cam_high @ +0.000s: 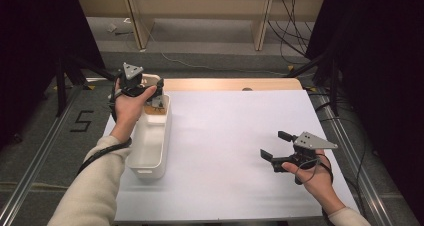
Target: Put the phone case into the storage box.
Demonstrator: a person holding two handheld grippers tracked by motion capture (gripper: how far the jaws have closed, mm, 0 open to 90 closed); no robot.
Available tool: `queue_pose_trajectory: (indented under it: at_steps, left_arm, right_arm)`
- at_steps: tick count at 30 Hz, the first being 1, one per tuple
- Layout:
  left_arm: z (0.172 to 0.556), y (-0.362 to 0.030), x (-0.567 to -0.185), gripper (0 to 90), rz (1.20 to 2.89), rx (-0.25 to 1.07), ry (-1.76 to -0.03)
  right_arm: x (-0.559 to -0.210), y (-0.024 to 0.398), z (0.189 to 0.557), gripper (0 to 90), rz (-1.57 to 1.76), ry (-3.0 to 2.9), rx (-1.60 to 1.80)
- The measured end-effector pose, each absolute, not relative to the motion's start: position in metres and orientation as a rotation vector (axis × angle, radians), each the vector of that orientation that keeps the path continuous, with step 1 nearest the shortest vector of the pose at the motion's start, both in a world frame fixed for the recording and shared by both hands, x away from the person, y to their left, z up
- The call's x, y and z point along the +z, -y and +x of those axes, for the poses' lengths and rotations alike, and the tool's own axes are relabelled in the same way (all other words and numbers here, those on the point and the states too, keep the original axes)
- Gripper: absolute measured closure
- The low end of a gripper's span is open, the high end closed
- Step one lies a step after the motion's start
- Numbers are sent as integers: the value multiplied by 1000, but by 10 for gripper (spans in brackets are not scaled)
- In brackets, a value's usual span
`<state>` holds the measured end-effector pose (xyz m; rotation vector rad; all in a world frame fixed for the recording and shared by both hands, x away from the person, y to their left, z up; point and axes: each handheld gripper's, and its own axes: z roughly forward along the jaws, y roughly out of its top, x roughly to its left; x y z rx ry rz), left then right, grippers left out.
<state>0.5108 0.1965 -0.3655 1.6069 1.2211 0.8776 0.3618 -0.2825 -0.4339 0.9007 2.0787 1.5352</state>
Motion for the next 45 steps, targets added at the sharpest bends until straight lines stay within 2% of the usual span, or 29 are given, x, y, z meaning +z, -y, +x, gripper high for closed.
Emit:
queue_pose_trajectory:
  at_steps: [45]
  left_arm:
    - [513, -194, -383, 97, 1658, 852, -1250]
  right_arm:
    - [-434, 282, 362, 56, 902, -2080, 1537]
